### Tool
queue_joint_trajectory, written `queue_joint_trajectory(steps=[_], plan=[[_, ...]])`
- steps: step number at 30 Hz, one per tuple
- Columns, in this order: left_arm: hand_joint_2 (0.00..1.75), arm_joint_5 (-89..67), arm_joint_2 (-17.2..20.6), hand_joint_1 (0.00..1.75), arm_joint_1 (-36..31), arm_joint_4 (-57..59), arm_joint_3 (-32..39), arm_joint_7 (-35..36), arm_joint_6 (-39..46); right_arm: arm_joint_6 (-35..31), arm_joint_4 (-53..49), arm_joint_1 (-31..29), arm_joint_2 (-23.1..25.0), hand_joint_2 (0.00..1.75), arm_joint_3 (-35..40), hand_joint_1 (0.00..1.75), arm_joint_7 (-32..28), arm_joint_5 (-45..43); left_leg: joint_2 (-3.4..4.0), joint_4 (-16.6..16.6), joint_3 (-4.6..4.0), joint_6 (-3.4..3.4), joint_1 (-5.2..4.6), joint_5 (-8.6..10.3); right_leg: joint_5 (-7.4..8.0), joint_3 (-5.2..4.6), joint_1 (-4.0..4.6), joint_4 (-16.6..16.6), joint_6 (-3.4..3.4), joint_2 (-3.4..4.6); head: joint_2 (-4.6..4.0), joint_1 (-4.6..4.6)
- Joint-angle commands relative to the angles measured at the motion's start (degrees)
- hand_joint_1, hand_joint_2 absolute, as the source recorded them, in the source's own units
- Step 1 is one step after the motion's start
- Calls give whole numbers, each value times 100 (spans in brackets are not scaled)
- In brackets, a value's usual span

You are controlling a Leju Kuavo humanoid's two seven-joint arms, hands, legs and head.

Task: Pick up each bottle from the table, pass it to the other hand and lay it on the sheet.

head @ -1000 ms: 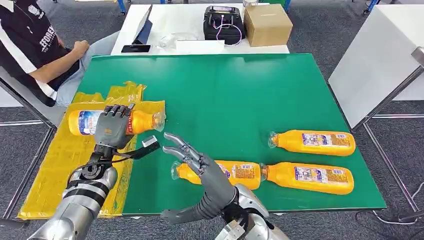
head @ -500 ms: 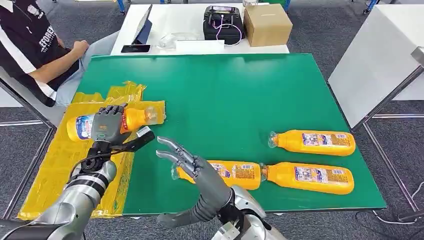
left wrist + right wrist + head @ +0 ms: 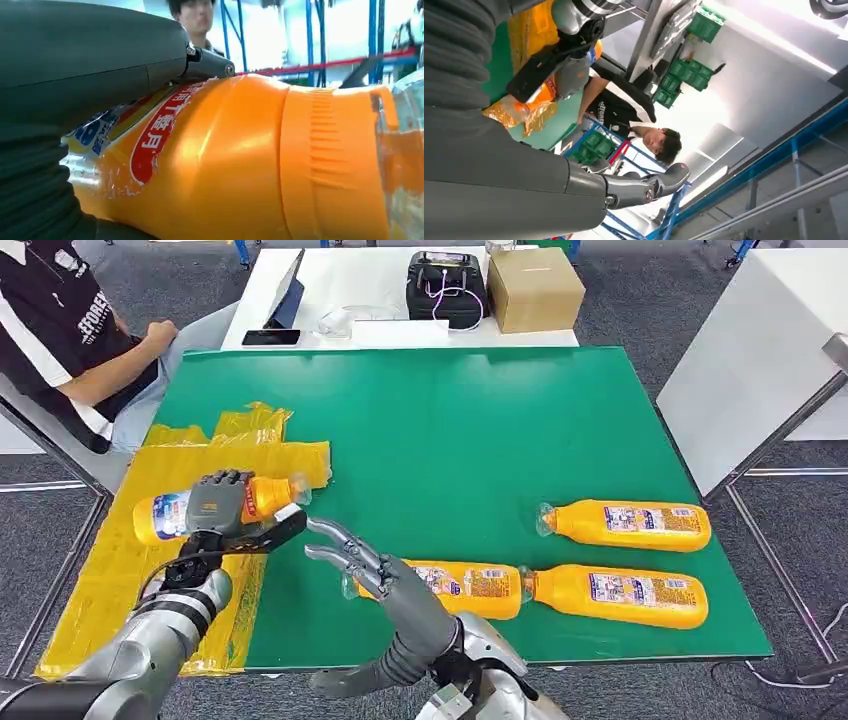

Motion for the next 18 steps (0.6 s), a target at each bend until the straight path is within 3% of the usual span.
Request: queue_joint_trajectory(steps=[1,18], plan=[[175,-143,56,0,-333,703,65,177,-701,34,372,-211,-38,175,40,0,75,19,12,-2,27,-2,4,-12,-8,30,6,-9,-3,4,0,0],[175,-200,36,0,-270,763,54,464,-1305,66,466,-229,20,175,-26,0,148,55,10,-6,33,-2,1,-6,-3,37,3,-9,-2,6,0,0]])
